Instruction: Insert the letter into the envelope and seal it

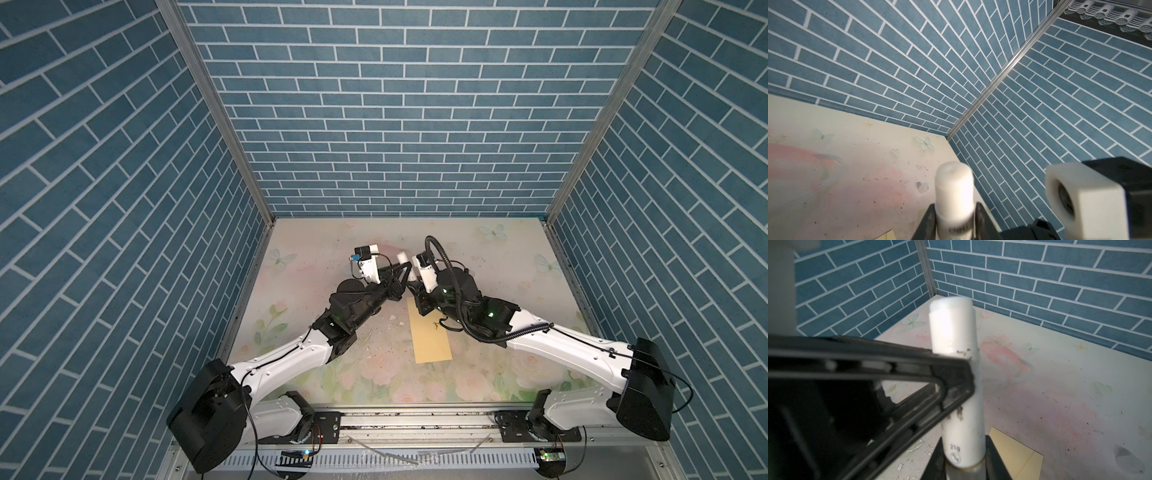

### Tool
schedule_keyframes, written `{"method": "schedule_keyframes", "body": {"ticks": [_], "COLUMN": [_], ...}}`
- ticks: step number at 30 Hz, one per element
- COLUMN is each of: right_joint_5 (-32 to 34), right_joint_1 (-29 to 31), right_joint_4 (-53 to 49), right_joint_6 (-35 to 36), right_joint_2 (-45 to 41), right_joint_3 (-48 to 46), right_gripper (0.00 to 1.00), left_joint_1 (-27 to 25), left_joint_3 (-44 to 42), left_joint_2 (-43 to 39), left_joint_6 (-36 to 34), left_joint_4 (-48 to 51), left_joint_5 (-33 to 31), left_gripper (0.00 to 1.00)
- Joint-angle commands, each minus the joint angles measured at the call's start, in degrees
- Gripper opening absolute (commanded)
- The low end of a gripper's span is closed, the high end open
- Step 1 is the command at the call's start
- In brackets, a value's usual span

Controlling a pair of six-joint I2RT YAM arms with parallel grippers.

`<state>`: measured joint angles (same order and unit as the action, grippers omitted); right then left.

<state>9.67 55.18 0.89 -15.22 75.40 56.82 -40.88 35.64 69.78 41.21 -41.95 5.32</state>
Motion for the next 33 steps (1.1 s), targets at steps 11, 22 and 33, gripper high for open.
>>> {"method": "schedule_keyframes", "body": {"ticks": [11, 22, 33], "right_joint_5": [-24.9, -29.4, -28.7], "right_joint_1": [-6.7, -6.8, -7.0], "right_joint_4": [11.2, 14.9, 15.6], "right_joint_6": [-5.3, -6.8, -7.0], "right_joint_2": [-6.0, -6.8, -7.0], "right_joint_3": [-6.1, -8.8, -8.8], "right_gripper": [0.0, 0.0, 0.0], "left_joint_1": [-0.1, 0.6, 0.6], "left_joint_3": [-1.7, -2.2, -2.2], "left_joint_2": [-0.5, 0.1, 0.7], "left_joint_6": [-2.3, 0.1, 1.4], "left_joint_4": [-7.9, -10.5, -9.8], "left_joint_5": [6.4, 7.9, 6.9], "left_gripper": [0.71, 0.49, 0.03]}}
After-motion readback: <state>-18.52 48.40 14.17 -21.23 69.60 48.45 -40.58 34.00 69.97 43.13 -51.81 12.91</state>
